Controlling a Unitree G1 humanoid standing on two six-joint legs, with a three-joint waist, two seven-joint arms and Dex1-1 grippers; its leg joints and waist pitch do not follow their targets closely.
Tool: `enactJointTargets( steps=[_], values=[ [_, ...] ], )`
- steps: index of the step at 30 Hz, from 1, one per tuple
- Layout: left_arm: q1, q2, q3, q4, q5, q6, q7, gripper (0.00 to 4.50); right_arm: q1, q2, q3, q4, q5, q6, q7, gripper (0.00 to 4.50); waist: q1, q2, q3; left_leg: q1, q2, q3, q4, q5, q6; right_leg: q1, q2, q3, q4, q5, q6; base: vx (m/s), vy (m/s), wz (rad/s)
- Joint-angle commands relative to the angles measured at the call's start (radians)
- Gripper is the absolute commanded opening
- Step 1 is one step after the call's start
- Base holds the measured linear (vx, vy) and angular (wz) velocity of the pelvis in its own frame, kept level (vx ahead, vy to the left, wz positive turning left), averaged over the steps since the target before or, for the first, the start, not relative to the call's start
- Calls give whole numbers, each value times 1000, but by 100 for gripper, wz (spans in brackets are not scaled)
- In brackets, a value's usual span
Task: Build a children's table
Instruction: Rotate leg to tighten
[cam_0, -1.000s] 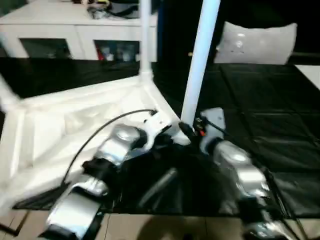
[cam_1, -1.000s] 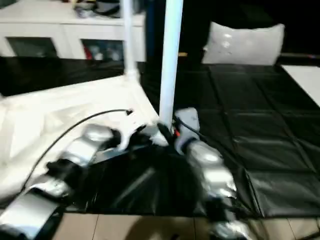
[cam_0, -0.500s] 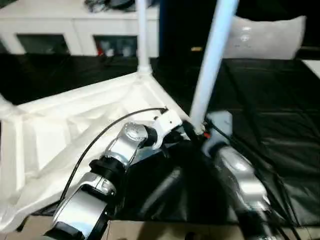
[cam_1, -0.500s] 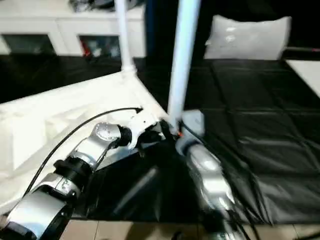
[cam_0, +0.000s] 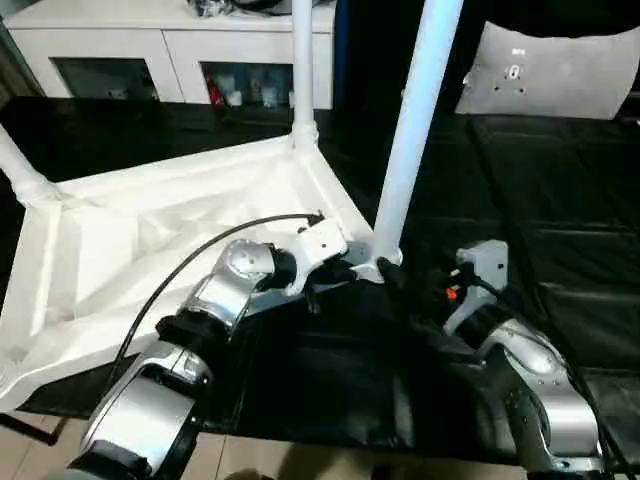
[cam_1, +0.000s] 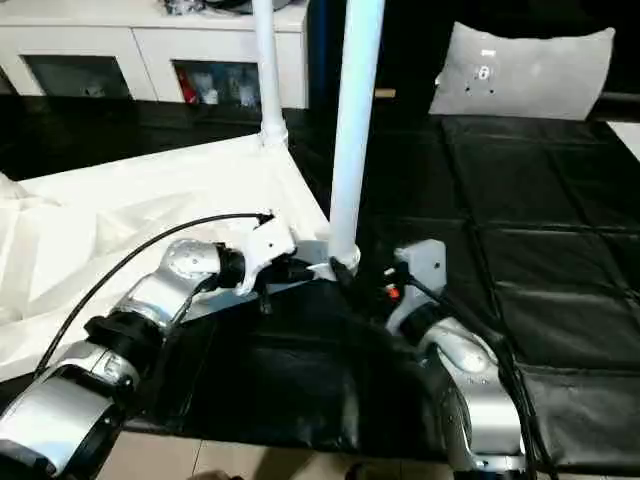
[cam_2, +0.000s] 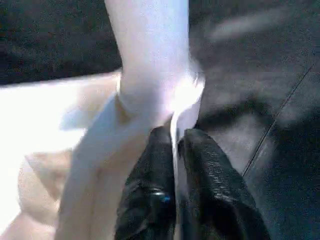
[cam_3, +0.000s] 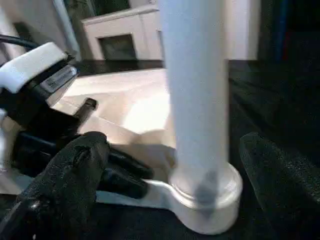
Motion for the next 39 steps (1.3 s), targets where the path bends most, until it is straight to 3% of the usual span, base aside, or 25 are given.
enactJointTargets(
  steps=[1, 3, 4, 5, 6, 8, 9, 10, 11, 12, 15, 17, 18, 20, 21, 22, 23, 24, 26, 28, 29, 32, 35, 36, 39],
  values=[
    [24, 7, 29, -84, -51, 52, -20, 83, 0, 4, 19, -57, 48, 32, 13, 450, 8, -17, -66, -3, 49, -4, -78, -153, 75, 65, -51, 58, -64, -297, -190, 0, 0, 0],
    [52, 22, 36, -142, -57, 83, -8, 103, -3, 6, 30, -77, 59, 63, 6, 450, 7, -19, -66, -6, 49, -4, -78, -153, 78, 67, -49, 57, -62, -281, -193, 0, 0, 0],
    [117, 55, 56, -281, -71, 186, 17, 109, -18, 18, 51, -93, 75, 99, 2, 450, 4, -15, -68, -6, 54, -8, -81, -147, 68, 72, -50, 59, -50, -250, -203, 0, 0, 0],
    [147, 71, 65, -340, -70, 226, 29, 109, -25, 24, 59, -90, 68, 94, -1, 450, -2, -18, -65, -14, 51, -7, -82, -139, 75, 73, -48, 58, -54, -251, -198, 0, 0, 0],
    [156, 76, 68, -358, -70, 238, 32, 120, -28, 26, 62, -89, 65, 93, -2, 450, -2, -18, -66, -8, 50, -4, -79, -146, 68, 68, -49, 59, -55, -273, -194, 0, 0, 0],
    [223, 110, 98, -482, -87, 338, 38, 150, -44, 41, 74, -85, 56, 88, -8, 450, -2, -15, -63, -6, 50, -1, -80, -149, 53, 63, -46, 61, -58, -306, -184, 0, 0, 0],
    [223, 110, 98, -482, -87, 338, 38, 150, -44, 41, 74, -85, 56, 88, -8, 450, -2, -15, -63, -6, 50, -1, -80, -149, 53, 63, -46, 61, -58, -306, -184, 0, 0, 0],
    [306, 163, 144, -622, -100, 449, 33, 157, -63, 57, 82, -87, 63, 103, -16, 450, 0, -12, -66, 1, 54, -3, -81, -162, 34, 62, -45, 62, -52, -304, -184, 0, 0, 0],
    [306, 163, 144, -622, -100, 449, 33, 165, -63, 57, 82, -87, 63, 103, -16, 450, 1, -10, -63, -3, 54, -3, -84, -155, 35, 62, -43, 62, -54, -296, -184, 0, 0, 0],
    [362, 200, 169, -702, -107, 507, 24, 175, -78, 66, 89, -80, 62, 111, -25, 450, -1, -10, -58, 0, 48, 1, -84, -171, 33, 56, -36, 60, -61, -318, -172, 0, 0, 0],
    [430, 244, 196, -791, -124, 570, 4, 203, -94, 75, 98, -67, 57, 115, -31, 450, 0, -8, -62, 4, 51, -2, -85, -169, 18, 58, -39, 64, -51, -295, -180, 0, 0, 0],
    [570, 328, 252, -980, -177, 692, -22, 209, -133, 81, 131, -29, 38, 132, -41, 450, -5, -9, -54, -3, 48, -2, -93, -192, 13, 60, -35, 64, -56, -332, -170, 0, 0, 0],
    [570, 328, 252, -980, -177, 692, -22, 223, -133, 81, 131, -29, 38, 132, -41, 450, -7, -5, -53, 4, 49, 0, -91, -203, 5, 53, -33, 66, -56, -335, -174, 0, 0, 0],
    [682, 386, 308, -1179, -256, 850, -31, 245, -194, 105, 158, 46, 16, 161, -69, 450, -5, -4, -52, 11, 49, 1, -91, -250, -16, 48, -32, 71, -56, -367, -179, 0, 0, 0],
    [682, 386, 308, -1179, -256, 850, -31, 248, -194, 105, 158, 46, 16, 161, -69, 450, -5, -5, -51, 12, 49, 0, -93, -254, -20, 47, -31, 73, -57, -368, -181, 0, 0, 0],
    [719, 398, 324, -1253, -288, 917, -31, 248, -222, 115, 174, 87, -5, 158, -78, 450, -1, -7, -48, 19, 48, 5, -91, -274, -26, 40, -27, 77, -60, -381, -178, 0, 0, 0],
    [769, 415, 319, -1316, -298, 978, -29, 267, -265, 129, 194, 160, -46, 154, -105, 450, -5, -5, -45, 11, 48, -3, -96, -293, -36, 46, -27, 77, -55, -390, -183, 0, 0, 0],
    [804, 423, 310, -1352, -296, 1013, -25, 279, -298, 143, 206, 219, -72, 153, -126, 450, -8, -6, -42, 9, 46, -1, -98, -313, -37, 44, -25, 76, -60, -420, -175, 0, 0, 0],
    [855, 408, 284, -1383, -248, 1048, 29, 279, -360, 171, 224, 342, -117, 131, -175, 450, -9, -7, -41, 18, 43, -2, -93, -347, -43, 38, -27, 76, -71, -493, -143, 0, 0, 0],
    [864, 384, 267, -1370, -197, 1047, 89, 279, -399, 187, 232, 422, -156, 86, -217, 450, -12, -5, -42, 21, 40, -2, -92, -352, -47, 35, -22, 75, -78, -505, -123, 0, 0, 0],
    [863, 368, 264, -1357, -172, 1041, 119, 279, -417, 194, 229, 459, -171, 69, -244, 450, -5, -8, -48, 27, 40, 3, -88, -314, -46, 33, -19, 79, -75, -436, -126, 0, 0, 0],
    [845, 335, 276, -1330, -152, 1048, 212, 279, -487, 212, 201, 583, -205, -4, -343, 450, -8, -7, -51, 17, 40, -1, -91, -301, -54, 45, -16, 74, -62, -384, -134, 0, 0, 0],
    [826, 337, 284, -1310, -144, 1055, 268, 279, -558, 209, 145, 707, -233, -75, -482, 450, -11, -6, -53, 18, 37, -1, -88, -304, -59, 45, -15, 72, -57, -351, -137, 0, 0, 0],
    [824, 338, 285, -1312, -146, 1061, 275, 279, -568, 206, 136, 725, -236, -83, -498, 450, -8, -7, -57, 26, 35, 3, -84, -301, -57, 40, -14, 74, -57, -337, -139, 0, 0, 0],
    [809, 336, 285, -1299, -132, 1054, 295, 279, -599, 182, 101, 794, -248, -122, -566, 450, -5, -8, -61, 21, 36, 5, -82, -250, -49, 46, -11, 74, -46, -255, -154, 0, 0, 0]
  ],
)
